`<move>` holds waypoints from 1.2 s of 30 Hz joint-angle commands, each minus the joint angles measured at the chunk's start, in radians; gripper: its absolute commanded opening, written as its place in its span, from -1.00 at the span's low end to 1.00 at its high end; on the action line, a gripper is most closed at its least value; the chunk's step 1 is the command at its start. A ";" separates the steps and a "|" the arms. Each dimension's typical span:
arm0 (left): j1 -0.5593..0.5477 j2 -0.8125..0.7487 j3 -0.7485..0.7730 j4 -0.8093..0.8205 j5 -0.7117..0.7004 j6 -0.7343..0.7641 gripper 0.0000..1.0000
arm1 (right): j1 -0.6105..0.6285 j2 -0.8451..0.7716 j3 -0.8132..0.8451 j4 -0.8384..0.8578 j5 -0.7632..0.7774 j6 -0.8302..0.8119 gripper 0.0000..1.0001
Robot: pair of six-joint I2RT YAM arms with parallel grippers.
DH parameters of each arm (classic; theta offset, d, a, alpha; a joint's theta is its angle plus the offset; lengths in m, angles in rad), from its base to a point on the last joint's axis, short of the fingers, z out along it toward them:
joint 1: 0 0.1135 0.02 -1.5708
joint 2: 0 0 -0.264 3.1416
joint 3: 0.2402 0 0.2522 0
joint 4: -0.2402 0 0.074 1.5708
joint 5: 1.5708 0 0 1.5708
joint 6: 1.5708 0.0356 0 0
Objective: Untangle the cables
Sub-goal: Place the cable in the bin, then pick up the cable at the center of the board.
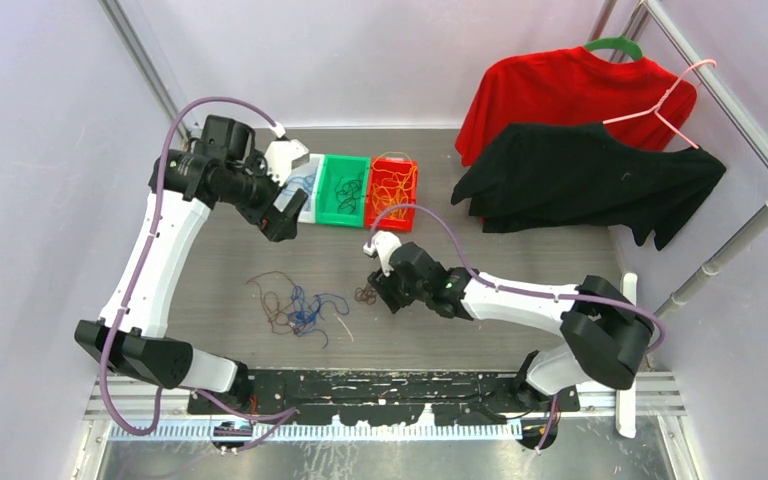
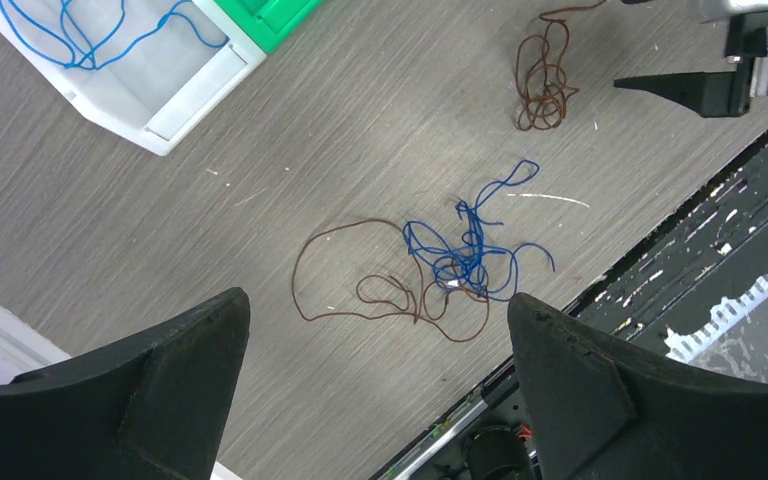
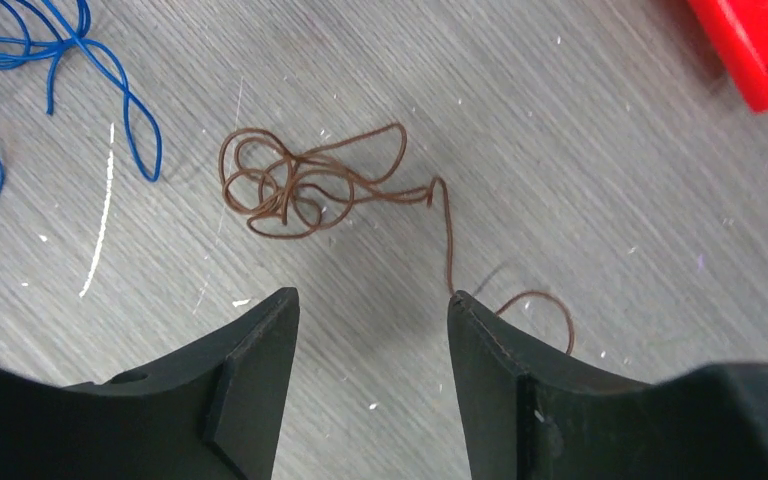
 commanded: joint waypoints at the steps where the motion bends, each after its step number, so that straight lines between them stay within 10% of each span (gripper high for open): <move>1: 0.006 -0.036 0.003 -0.034 0.039 0.030 1.00 | -0.002 0.074 0.095 0.044 -0.011 -0.136 0.25; 12: 0.005 -0.047 -0.003 -0.033 0.049 0.036 1.00 | -0.055 0.227 0.193 0.069 -0.029 -0.276 0.15; 22: 0.006 -0.081 -0.088 0.017 0.137 0.024 0.99 | -0.055 0.130 0.117 0.155 -0.137 -0.194 -0.96; 36: 0.007 -0.195 -0.254 0.132 0.302 -0.011 0.98 | -0.091 -0.051 0.074 0.181 -0.187 -0.083 -0.98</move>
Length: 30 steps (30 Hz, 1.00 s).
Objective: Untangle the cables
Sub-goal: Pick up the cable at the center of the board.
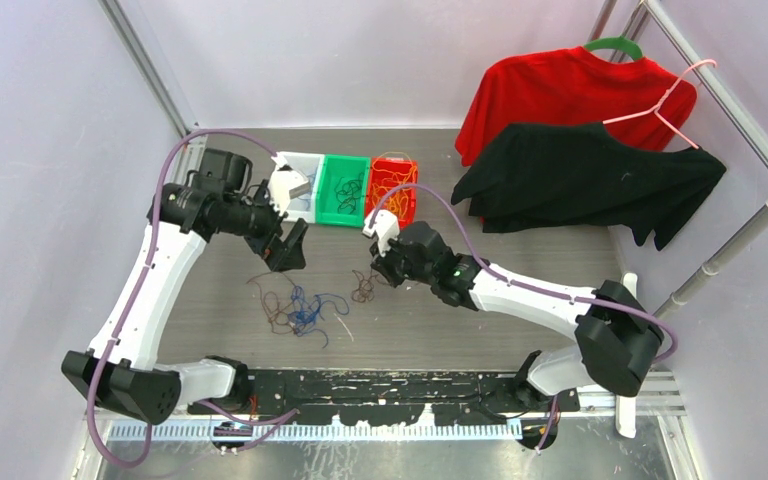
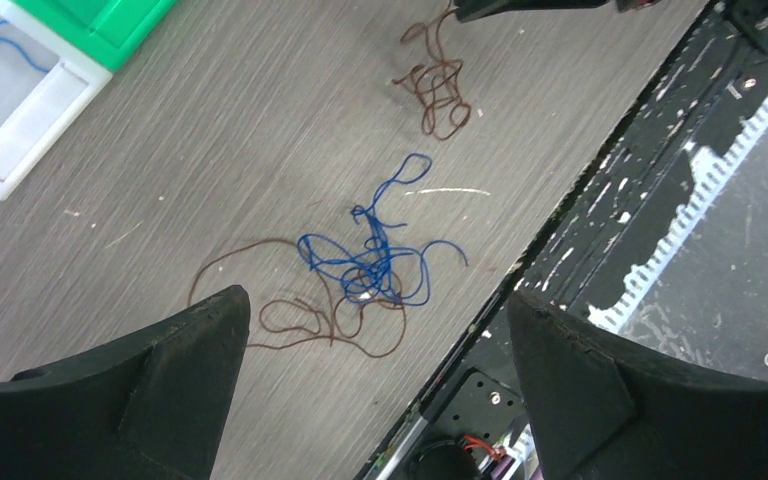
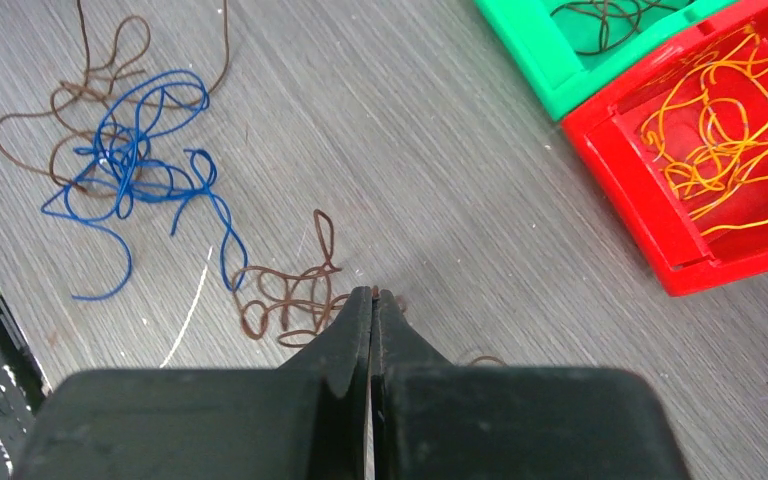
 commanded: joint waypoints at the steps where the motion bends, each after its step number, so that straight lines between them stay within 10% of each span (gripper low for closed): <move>1: 0.006 -0.023 0.022 0.042 0.090 -0.022 0.97 | -0.026 -0.025 -0.007 0.058 -0.021 0.046 -0.98; 12: 0.006 -0.055 0.027 0.082 0.162 -0.032 0.80 | -0.040 -0.184 0.105 0.110 -0.162 0.207 -0.98; 17: 0.006 -0.044 0.078 0.133 0.264 -0.114 -0.30 | -0.040 -0.210 0.204 0.102 -0.262 0.267 -0.98; 24: 0.006 -0.054 0.112 0.163 0.382 -0.186 0.35 | -0.040 -0.216 0.237 0.184 -0.310 0.365 -0.98; 30: -0.003 -0.128 -0.009 0.233 0.521 -0.208 0.40 | -0.040 -0.212 0.243 0.203 -0.336 0.399 -0.98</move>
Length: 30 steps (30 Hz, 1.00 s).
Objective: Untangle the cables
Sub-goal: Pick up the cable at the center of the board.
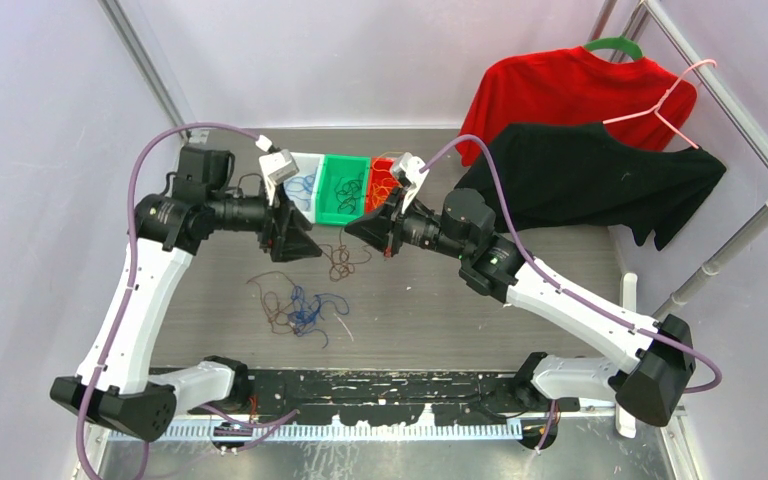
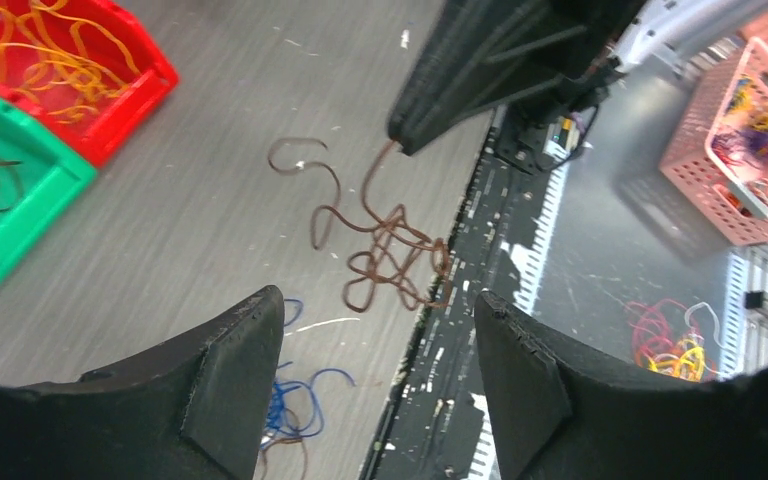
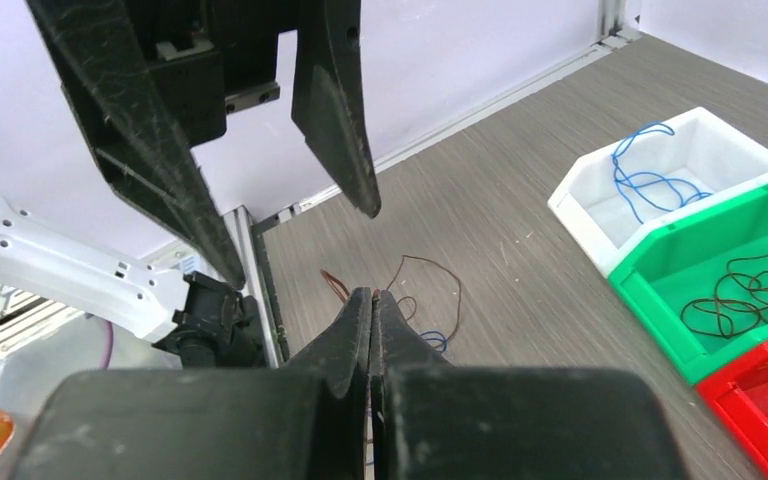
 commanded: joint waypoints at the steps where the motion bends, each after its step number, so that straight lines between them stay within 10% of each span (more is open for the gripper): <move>1: -0.009 -0.062 -0.074 0.082 0.145 -0.033 0.38 | -0.003 -0.010 0.043 0.074 -0.045 0.052 -0.98; 8: -0.055 -0.045 -0.101 0.126 0.087 -0.055 0.17 | -0.003 -0.022 0.042 0.073 -0.047 0.067 -0.98; 21: -0.054 -0.024 -0.067 0.076 0.034 0.005 -0.98 | -0.003 -0.039 0.013 0.078 -0.028 0.084 -0.98; 30: -0.055 -0.007 0.112 -0.022 -0.165 0.130 -1.00 | -0.003 -0.122 -0.082 -0.036 0.089 0.070 -0.98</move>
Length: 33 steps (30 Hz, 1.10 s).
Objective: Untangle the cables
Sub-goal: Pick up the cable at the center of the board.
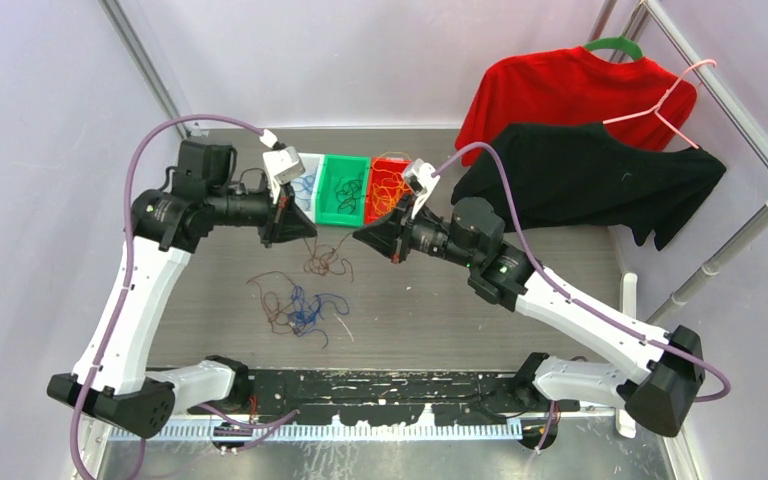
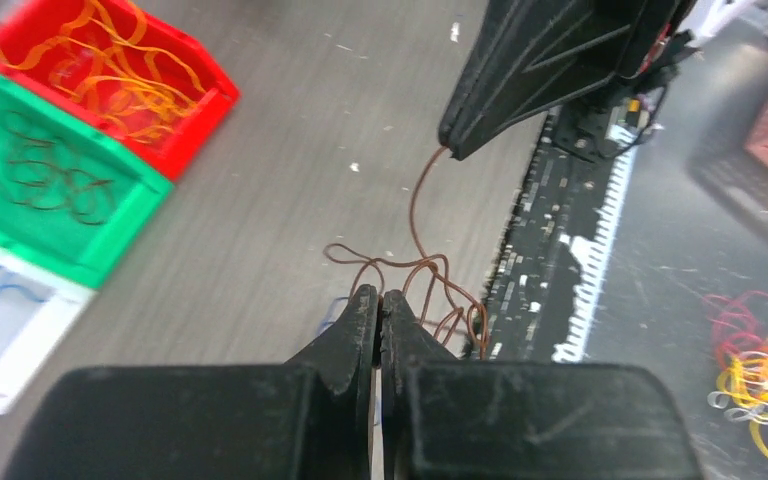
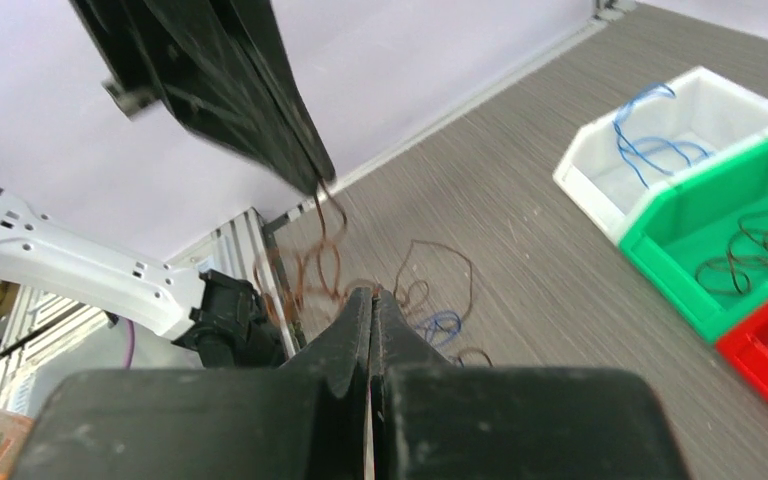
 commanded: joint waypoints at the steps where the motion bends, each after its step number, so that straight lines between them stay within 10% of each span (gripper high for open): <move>1: -0.002 -0.014 0.093 -0.008 -0.127 0.069 -1.00 | -0.002 -0.092 -0.060 -0.058 0.096 -0.001 -0.98; 20: -0.003 -0.039 0.185 0.125 -0.289 0.051 -1.00 | 0.118 -0.261 -0.220 -0.584 0.126 0.172 -0.53; 33: -0.003 -0.036 0.206 0.076 -0.190 0.002 -1.00 | 0.120 0.053 0.093 -0.121 0.159 -0.176 0.58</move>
